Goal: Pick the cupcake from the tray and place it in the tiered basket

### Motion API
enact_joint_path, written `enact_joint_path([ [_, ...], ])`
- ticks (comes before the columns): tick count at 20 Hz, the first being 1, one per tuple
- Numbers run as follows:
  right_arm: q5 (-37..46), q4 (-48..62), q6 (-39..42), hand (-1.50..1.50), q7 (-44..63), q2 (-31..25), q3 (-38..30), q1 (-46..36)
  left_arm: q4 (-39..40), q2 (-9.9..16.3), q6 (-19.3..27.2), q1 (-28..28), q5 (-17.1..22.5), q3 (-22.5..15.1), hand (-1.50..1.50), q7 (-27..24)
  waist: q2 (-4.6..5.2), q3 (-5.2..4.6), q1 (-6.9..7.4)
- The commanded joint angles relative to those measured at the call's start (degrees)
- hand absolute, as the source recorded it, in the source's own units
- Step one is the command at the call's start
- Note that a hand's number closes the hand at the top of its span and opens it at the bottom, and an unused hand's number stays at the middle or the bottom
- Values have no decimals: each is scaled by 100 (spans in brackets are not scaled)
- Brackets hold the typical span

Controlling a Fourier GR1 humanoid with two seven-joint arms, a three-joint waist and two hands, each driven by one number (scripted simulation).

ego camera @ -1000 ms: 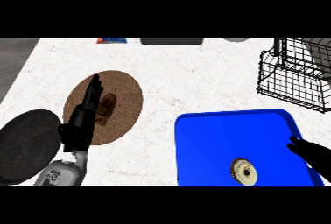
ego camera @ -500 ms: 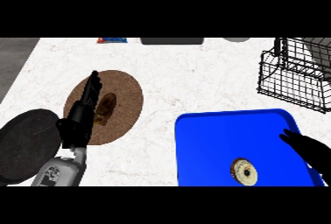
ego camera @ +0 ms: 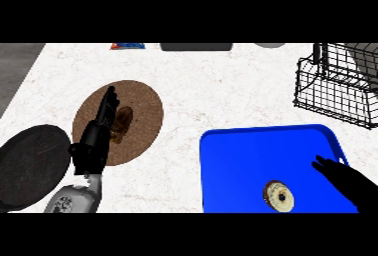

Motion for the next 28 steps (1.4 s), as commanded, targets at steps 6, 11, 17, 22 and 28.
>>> enact_joint_path([
  [6,614,657,-143,-150,-83,481,447,-334,185,-195,-233,-33,-132,194,0,-138,4,-1,13],
  [11,295,510,231,-150,-227,395,64,-297,128,-329,-184,-216,-357,214,0,60,1,-1,-5],
  [17,1027,921,34,-150,368,927,892,-825,129,-330,-344,-137,-357,346,0,8,4,-2,14],
  [22,1028,1617,-462,-150,-317,781,587,-756,234,-276,-607,-183,-143,620,0,-59,5,-1,8],
  [28,776,1359,-98,-150,-254,749,251,-758,-258,-192,-750,91,-221,715,0,139,0,-2,9],
])
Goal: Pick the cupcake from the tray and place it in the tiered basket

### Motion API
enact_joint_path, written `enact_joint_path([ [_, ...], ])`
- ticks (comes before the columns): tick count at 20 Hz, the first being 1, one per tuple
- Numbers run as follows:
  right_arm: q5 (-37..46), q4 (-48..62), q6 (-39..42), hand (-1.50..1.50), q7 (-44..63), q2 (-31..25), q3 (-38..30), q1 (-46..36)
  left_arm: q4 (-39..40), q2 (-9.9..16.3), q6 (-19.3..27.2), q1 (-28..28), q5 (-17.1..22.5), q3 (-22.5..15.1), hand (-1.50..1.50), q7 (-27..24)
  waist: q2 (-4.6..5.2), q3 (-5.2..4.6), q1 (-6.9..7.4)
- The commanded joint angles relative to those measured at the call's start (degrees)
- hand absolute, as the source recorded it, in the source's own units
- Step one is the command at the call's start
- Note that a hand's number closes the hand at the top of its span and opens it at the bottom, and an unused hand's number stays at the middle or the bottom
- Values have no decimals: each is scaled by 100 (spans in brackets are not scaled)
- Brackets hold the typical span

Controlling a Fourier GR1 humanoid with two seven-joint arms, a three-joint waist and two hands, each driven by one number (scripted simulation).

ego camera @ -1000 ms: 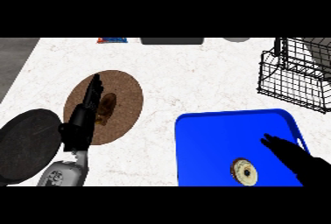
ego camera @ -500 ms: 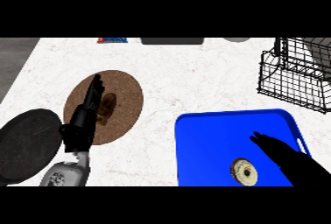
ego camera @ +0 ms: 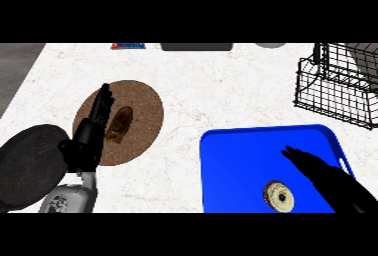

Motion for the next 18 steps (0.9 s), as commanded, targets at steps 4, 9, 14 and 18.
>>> enact_joint_path([
  [4,332,241,-372,-150,-44,292,382,87,-239,-92,10,184,-193,5,0,-13,-2,0,3],
  [9,55,451,-350,-150,-322,154,-9,101,203,-184,-122,-61,-146,92,0,-152,0,-1,-5],
  [14,319,593,-1130,-150,-324,563,331,343,100,-233,7,-26,-350,35,0,-35,-1,0,-11],
  [18,619,692,-1629,150,-356,678,477,47,-77,-292,-64,-145,-294,-24,0,235,-2,1,2],
])
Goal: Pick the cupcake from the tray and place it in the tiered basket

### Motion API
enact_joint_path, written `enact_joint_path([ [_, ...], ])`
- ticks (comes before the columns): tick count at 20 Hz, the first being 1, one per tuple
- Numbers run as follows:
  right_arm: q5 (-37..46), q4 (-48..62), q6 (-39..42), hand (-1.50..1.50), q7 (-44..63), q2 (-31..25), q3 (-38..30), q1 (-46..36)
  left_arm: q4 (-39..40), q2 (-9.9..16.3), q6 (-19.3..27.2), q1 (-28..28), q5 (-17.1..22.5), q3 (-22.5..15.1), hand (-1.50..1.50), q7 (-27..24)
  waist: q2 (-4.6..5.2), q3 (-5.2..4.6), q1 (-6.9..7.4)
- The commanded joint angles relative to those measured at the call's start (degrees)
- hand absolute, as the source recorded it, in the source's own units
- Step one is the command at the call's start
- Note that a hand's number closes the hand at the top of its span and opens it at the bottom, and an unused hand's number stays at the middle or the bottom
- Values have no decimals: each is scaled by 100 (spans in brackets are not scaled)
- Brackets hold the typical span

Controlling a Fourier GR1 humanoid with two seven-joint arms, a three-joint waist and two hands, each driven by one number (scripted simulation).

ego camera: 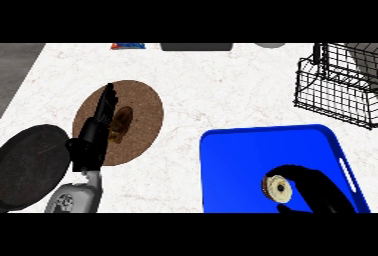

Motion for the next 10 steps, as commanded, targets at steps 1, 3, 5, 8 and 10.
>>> enact_joint_path([
  [1,297,134,-732,150,-516,-246,-21,119,-62,-143,80,-12,-56,-80,0,97,-2,1,-4],
  [3,580,311,-1132,150,-506,-132,126,-97,255,-189,42,-74,-76,-115,0,-144,4,1,-7],
  [5,688,308,-933,150,-174,-58,136,-545,-149,-101,24,216,-95,-113,0,-71,1,0,22],
  [8,1344,1203,-910,150,955,238,-12,-1069,203,-187,93,-5,-94,-63,0,-154,33,-4,73],
  [10,1837,1302,-436,150,1985,253,-151,-1274,108,-236,132,-108,-184,-172,0,-25,61,-17,135],
])
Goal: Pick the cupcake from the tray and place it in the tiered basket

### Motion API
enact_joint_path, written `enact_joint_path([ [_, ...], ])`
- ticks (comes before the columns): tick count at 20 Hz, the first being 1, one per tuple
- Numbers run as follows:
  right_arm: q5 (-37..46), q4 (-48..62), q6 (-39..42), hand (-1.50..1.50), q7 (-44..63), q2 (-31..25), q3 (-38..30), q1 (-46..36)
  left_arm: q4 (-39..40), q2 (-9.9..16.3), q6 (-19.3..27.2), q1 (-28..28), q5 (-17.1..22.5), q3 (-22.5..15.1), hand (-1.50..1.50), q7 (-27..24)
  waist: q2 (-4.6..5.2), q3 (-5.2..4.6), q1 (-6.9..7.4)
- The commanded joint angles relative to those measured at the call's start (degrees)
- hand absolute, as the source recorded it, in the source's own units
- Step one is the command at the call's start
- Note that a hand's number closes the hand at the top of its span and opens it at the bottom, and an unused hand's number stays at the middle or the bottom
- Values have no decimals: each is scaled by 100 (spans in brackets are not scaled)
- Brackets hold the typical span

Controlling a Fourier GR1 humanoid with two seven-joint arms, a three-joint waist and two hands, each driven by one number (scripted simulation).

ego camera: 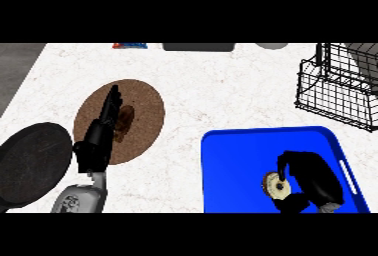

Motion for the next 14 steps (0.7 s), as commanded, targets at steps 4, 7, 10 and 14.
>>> enact_joint_path([
  [4,1183,1025,932,150,2654,277,-591,-1196,8,15,-98,-125,47,-15,0,29,72,36,167],
  [7,1399,1604,867,150,3234,545,-720,-2045,-17,97,-162,-157,142,112,0,98,49,47,129],
  [10,1616,1400,870,150,3728,600,-708,-2342,-70,9,-22,152,-18,-36,0,-61,9,46,27],
  [14,1763,1022,1295,150,4189,537,-746,-3049,22,154,-80,-55,21,154,0,-6,0,43,-27],
])
